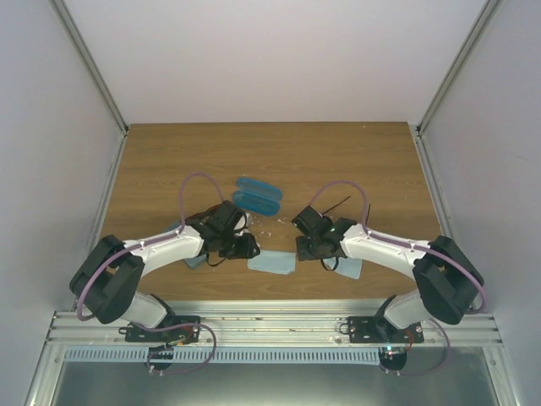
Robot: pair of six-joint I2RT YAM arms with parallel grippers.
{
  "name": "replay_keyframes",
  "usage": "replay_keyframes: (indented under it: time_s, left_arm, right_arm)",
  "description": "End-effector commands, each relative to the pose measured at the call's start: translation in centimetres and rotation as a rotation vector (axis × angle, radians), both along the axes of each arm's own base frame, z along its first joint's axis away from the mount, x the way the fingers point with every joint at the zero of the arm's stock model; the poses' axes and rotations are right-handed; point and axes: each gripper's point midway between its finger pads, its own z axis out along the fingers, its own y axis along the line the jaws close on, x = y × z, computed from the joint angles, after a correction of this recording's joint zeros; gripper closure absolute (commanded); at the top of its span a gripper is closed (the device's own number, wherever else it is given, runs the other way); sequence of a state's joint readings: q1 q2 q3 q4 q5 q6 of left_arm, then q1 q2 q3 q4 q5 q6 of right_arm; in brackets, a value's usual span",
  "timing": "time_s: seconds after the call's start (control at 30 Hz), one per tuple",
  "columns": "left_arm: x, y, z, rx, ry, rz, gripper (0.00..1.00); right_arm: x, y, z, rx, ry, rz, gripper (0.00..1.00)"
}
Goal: Organize the sunglasses
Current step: Fold the glasses cleaning cloth at the center of the board, then pick up the glasses cleaning cloth from the center of the board.
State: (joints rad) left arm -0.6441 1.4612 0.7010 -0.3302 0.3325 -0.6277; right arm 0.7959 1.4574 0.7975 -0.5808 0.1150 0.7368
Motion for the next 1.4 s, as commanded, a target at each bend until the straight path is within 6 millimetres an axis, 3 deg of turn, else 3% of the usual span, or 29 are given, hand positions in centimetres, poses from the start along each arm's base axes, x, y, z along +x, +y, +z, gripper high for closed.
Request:
replay_keyframes:
  time_s: [0.0,0.33,0.57,0.73,1.03,1.37]
  left_arm:
    - [0.4,0.7,1.8,0.042,-0.053,0.01,0.59]
    - [-1.6,1.5,-0.9,0.07,0.019,0.015,0.58]
    - [-1.8,0.9,-1.6,0.075,0.034,0.004,0.58]
    - [-1.8,1.3,-1.9,0.094,0.032,0.023,0.59]
    - [-1.7,0.9,-1.9,0.082,0.033,0.022,0.58]
    - [-2.0,0.5,-2.8,0.084,0.067,0.015,0.64]
  right_arm:
    - [-1.2,2.1,0.6,0.054,0.045,0.013,0.48]
    - [-3.6,3.7,-1.7,-0.016,0.136,0.077,0.48]
    - [-4.4,5.0,-3.1,-0.013,0.165,0.14,0.59]
    - [-4.7,4.4,-4.5,-0.055,0.196,0.119,0.72]
    - [-4.7,2.9,-4.9,-0.123,0.193,0.071,0.98]
    - [-4.0,2.3,-4.6,-0.143,0.162,0.046,0.99]
